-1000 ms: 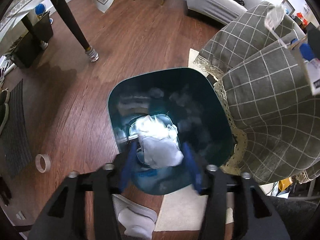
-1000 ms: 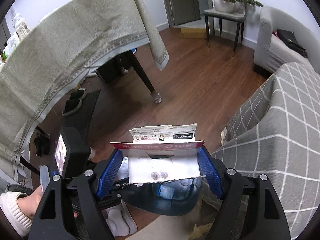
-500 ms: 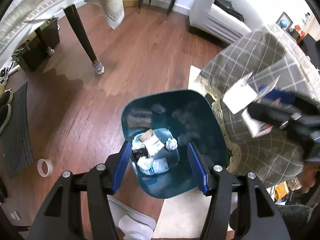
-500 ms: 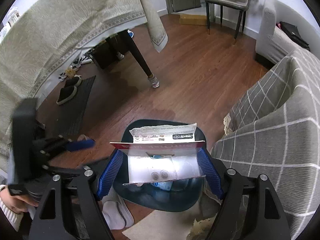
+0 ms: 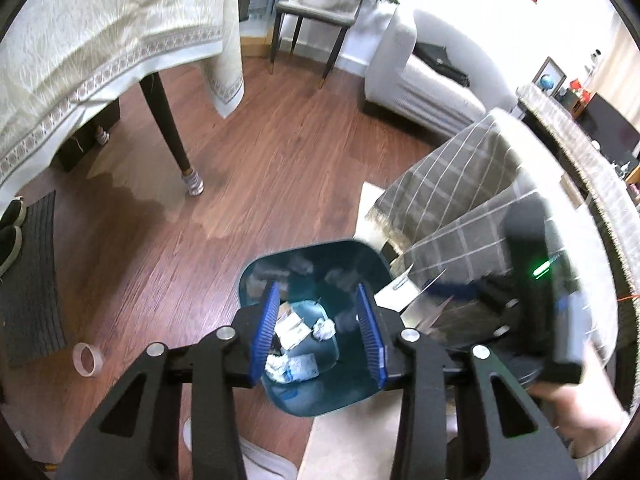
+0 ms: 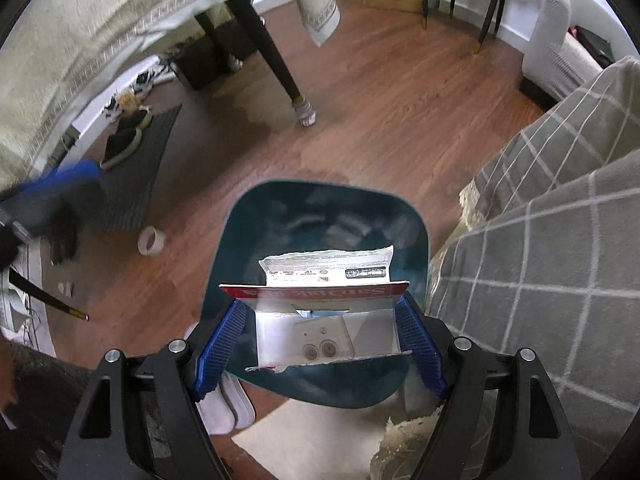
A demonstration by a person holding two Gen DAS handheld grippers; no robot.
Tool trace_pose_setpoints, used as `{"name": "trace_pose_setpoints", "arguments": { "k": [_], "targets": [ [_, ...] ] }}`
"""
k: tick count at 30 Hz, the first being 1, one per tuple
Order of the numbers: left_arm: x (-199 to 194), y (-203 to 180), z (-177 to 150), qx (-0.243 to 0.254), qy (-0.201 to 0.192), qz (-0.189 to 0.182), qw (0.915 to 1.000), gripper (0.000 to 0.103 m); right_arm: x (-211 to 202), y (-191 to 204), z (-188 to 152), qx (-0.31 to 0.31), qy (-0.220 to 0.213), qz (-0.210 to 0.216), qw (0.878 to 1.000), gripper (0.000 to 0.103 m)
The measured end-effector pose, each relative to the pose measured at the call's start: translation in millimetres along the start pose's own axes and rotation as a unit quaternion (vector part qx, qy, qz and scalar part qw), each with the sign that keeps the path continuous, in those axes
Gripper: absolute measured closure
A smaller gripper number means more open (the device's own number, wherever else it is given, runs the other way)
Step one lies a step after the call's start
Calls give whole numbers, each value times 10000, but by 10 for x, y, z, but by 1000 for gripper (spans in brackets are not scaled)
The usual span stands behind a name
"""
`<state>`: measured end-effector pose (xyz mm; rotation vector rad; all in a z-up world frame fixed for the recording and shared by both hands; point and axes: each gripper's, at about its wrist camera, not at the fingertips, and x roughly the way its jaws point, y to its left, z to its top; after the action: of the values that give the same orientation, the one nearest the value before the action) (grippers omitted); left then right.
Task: Collect trash
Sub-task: 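Open the left tool over the bin while the right tool releases the SanDisk box, then move both tools back over the table toward the tape roll and cap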
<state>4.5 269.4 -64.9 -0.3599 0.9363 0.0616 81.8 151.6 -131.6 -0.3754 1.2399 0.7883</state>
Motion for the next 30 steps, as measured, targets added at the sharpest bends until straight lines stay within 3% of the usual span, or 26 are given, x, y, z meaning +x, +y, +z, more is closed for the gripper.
{"name": "trace_pose_setpoints", "arguments": {
  "k": [9, 17, 30],
  "targets": [
    [-252, -61, 136, -33, -365, -170, 9992, 62, 69, 85, -73, -223, 190, -73, 9995, 15],
    [-364, -40, 210, -136, -525, -244, 9982, 62, -32, 141, -42, -304, 57, 34, 9995, 15],
    [-509, -220, 349, -79, -865, -305, 9958, 58, -868, 81, -25, -424, -1280, 201, 9907, 29]
  ]
}}
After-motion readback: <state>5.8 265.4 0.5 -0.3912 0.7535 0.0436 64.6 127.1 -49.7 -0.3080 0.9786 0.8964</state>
